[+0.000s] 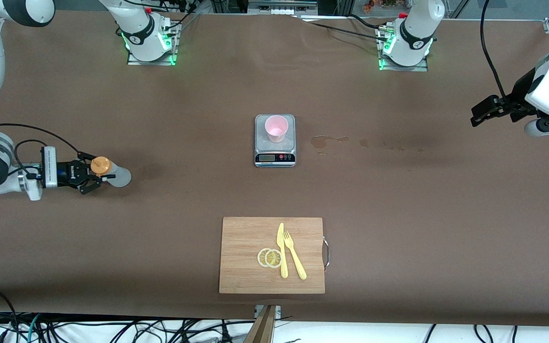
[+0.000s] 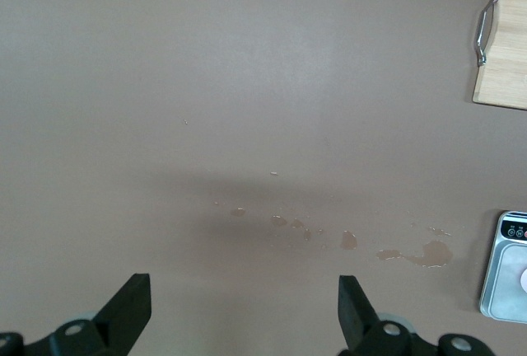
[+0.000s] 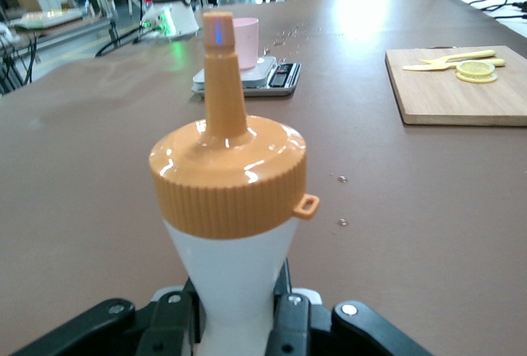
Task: Add sauce to pink cup with both arms
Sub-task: 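Set the bottle down and open the right gripper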
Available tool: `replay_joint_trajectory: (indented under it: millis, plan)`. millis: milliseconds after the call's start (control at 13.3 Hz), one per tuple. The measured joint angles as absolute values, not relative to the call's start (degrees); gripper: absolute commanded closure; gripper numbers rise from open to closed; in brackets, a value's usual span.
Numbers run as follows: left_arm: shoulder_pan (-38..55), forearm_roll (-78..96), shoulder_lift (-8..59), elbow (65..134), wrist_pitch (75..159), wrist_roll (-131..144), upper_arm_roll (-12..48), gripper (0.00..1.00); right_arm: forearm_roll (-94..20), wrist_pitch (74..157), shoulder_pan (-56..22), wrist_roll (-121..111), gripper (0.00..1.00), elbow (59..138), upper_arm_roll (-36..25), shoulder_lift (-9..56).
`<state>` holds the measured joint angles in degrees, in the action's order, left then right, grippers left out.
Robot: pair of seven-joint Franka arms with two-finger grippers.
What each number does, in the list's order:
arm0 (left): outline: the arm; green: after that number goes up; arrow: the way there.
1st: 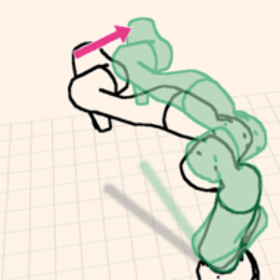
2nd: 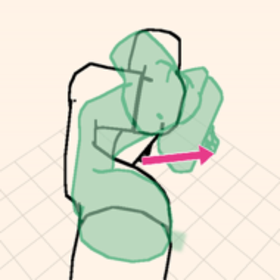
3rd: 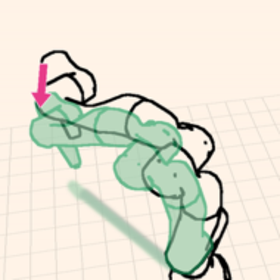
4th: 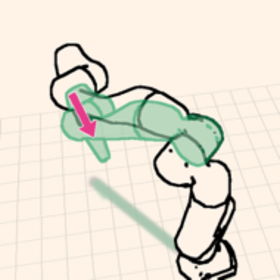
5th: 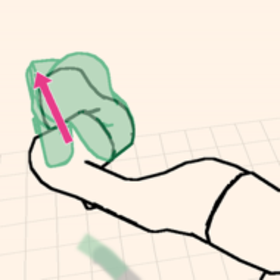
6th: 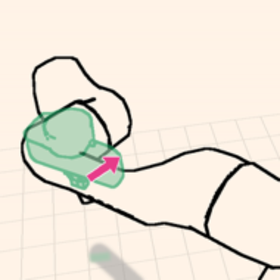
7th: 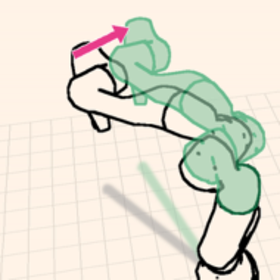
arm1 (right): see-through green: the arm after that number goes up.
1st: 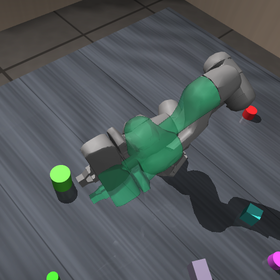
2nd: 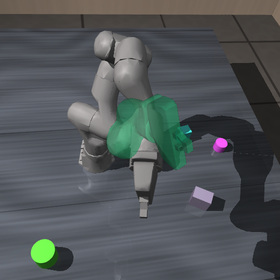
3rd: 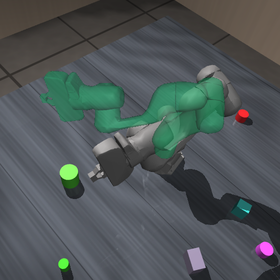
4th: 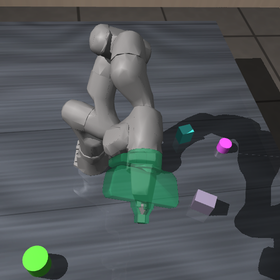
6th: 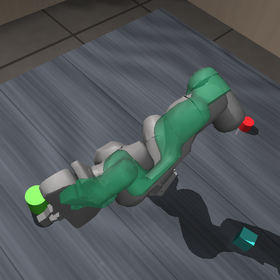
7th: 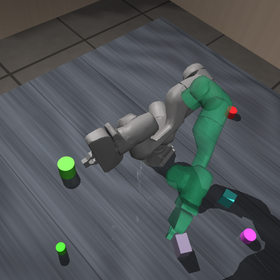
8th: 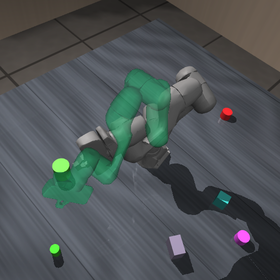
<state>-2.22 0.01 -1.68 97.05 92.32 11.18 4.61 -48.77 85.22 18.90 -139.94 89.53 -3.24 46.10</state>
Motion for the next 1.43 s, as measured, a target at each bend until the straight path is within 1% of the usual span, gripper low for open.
replay_joint_trajectory:
  millis: [225, 375, 450, 525, 600, 676, 1051, 1276, 1426]
  plan:
    - [-2.2, 0.0, -1.6, 97.0, 92.3, 11.2, 4.6, 0.00, -51.0, 85.2, 19.1, -142.7, 0.82, 93.0, -3.2, 46.2]
    - [-2.3, 0.0, -1.6, 97.0, 92.4, 11.2, 4.6, 0.00, -51.8, 85.2, 19.1, -143.0, 0.74, 93.8, -3.2, 46.2]
    - [-2.3, 0.0, -1.6, 97.0, 92.4, 11.2, 4.5, 0.00, -52.1, 85.2, 19.2, -143.0, 0.64, 93.9, -3.2, 46.2]
    - [-2.3, 0.1, -1.6, 97.0, 92.4, 11.2, 4.5, 0.00, -52.3, 85.2, 19.2, -143.0, 0.45, 93.9, -3.2, 46.2]
    - [-2.3, 0.1, -1.6, 97.0, 92.4, 11.2, 4.6, 0.00, -52.5, 85.2, 19.2, -143.0, 0.19, 93.9, -3.2, 46.2]
    - [-2.3, 0.1, -1.6, 97.0, 92.4, 11.2, 4.6, 0.00, -52.6, 85.2, 19.2, -143.0, 0.00, 93.9, -3.2, 46.3]
    - [-2.3, 0.1, -1.6, 97.0, 92.4, 11.2, 4.6, 0.00, -52.7, 84.8, 20.4, -143.3, 0.00, 94.0, -3.4, 46.3]
    - [-2.3, 0.1, -1.6, 97.0, 92.4, 11.2, 4.5, 0.00, -51.6, 84.5, 21.1, -144.2, 0.00, 93.6, -5.4, 45.7]
    - [-2.3, 0.1, -1.6, 97.0, 92.4, 11.2, 4.5, 0.00, -48.7, 83.4, 22.1, -144.3, 0.00, 93.3, -6.9, 43.9]
